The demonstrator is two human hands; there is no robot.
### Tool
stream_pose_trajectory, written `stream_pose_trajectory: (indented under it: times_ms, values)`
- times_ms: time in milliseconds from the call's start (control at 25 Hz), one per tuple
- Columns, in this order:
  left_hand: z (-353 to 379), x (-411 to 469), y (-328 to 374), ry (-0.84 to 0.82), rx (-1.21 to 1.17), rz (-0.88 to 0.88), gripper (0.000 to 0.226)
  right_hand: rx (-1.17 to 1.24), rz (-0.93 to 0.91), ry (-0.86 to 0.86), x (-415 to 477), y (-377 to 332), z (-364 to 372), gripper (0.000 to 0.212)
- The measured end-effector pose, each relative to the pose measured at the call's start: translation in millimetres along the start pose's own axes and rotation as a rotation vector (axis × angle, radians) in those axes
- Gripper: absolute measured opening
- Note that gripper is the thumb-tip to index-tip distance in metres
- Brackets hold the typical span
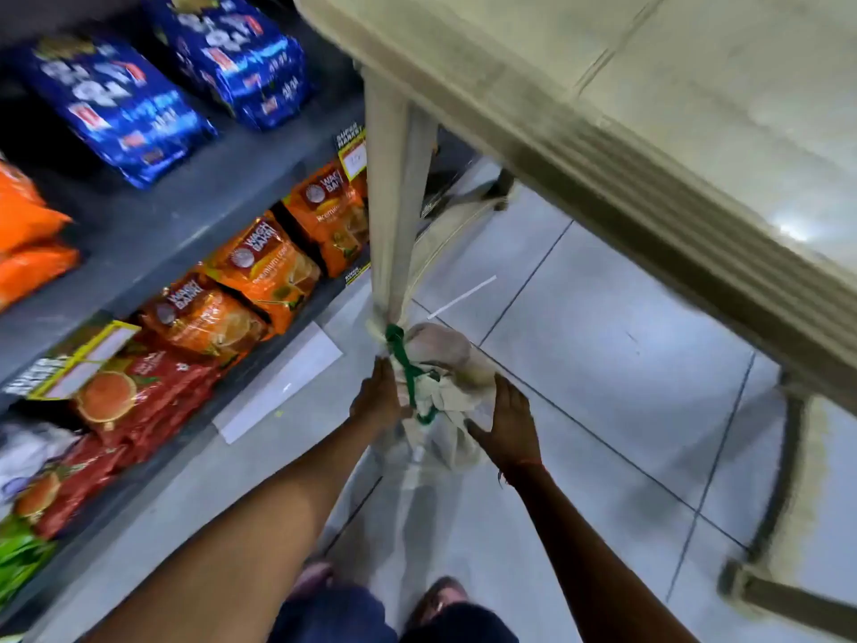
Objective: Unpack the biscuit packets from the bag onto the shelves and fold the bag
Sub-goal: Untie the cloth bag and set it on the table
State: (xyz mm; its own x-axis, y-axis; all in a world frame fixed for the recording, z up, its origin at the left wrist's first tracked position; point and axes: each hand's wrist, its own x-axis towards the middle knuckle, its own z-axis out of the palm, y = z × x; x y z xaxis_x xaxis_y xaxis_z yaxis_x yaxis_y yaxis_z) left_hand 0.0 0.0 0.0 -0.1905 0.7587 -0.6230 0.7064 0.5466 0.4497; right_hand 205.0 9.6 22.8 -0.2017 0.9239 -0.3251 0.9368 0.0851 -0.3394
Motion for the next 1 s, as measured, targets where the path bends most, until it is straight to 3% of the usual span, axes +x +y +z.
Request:
stream_pose_trajectory:
  times_ms: [160, 280, 320, 440, 560, 840, 1000]
  values:
    - [54, 66, -31, -0.004, -0.243, -0.034, 0.108, -0.029, 0.116, -0.219, 52, 28, 67, 0.114]
    - [81, 96, -38, -0.018, -0.309, -0.027, 0.105, -0.048, 0.122, -0.309, 82, 34, 108, 0.117]
    - [81, 101, -38, 0.006, -0.293, -0.01, 0.092, -0.056, 0.12, -0.341, 88, 29, 114, 0.108]
    - [69, 93, -36, 0.079, -0.189, 0.008, 0.048, -0.05, 0.09, -0.282, 88, 15, 115, 0.041]
    - [28, 59, -17, 0.074, -0.108, 0.035, 0.049, 0.049, 0.137, -0.162, 64, 0, 71, 0.027]
    - [-94, -69, 42, 0.135, -0.004, 0.063, 0.033, 0.252, 0.165, -0.044, -16, -77, -79, 0.031]
    - [-193, -165, 82, 0.179, -0.012, 0.06, 0.029, 0.237, 0.106, -0.053, -71, -142, -175, 0.027]
